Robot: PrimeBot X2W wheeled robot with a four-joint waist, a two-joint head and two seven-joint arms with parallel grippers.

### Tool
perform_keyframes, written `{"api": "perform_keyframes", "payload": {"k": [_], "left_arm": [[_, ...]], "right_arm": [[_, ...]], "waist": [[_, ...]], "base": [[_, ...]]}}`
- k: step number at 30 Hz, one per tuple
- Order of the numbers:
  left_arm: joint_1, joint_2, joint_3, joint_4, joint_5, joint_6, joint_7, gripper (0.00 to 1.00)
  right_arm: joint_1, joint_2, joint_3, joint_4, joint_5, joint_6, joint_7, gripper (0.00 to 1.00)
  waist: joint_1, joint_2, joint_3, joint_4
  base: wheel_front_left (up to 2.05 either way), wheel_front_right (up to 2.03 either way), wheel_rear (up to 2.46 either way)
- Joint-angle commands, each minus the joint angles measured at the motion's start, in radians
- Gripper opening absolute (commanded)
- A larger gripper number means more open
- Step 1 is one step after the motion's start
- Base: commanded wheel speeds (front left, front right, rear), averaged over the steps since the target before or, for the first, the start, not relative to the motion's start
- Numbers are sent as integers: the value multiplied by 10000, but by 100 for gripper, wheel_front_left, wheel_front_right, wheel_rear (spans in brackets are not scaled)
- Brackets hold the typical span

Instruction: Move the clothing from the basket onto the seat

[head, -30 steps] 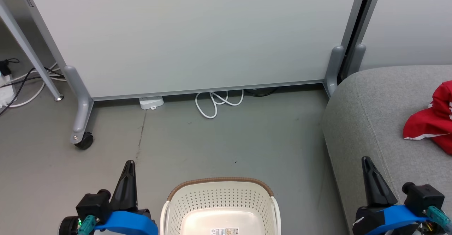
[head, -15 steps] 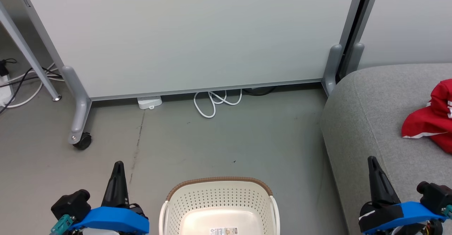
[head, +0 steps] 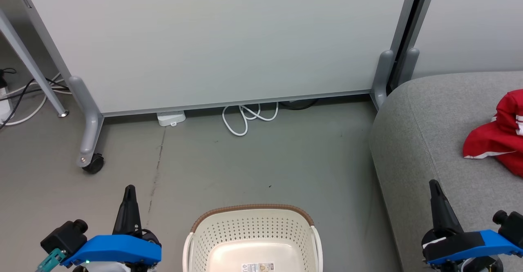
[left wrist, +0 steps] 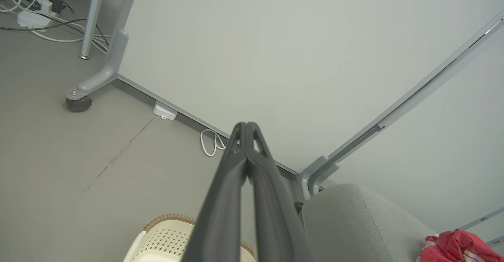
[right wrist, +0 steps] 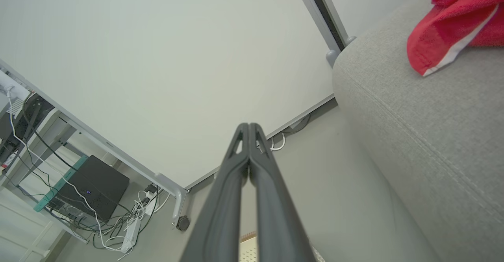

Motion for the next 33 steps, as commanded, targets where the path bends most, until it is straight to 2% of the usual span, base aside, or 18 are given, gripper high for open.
{"api": "perform_keyframes", "payload": {"k": [1,33], "left_arm": [[-318,13,102,-177,-365,-61,79,0],[-507,5,612,-327,-4330,-231,1076,0]], "right_arm": [[-284,4,-40,-163,380,1,99,0],[-478,80,-244,-246,4286,3,1115,0]], "waist": [[0,-1,3,-6],[0,-1,66,-151]], "base": [[0,0,0],[0,0,0]]}}
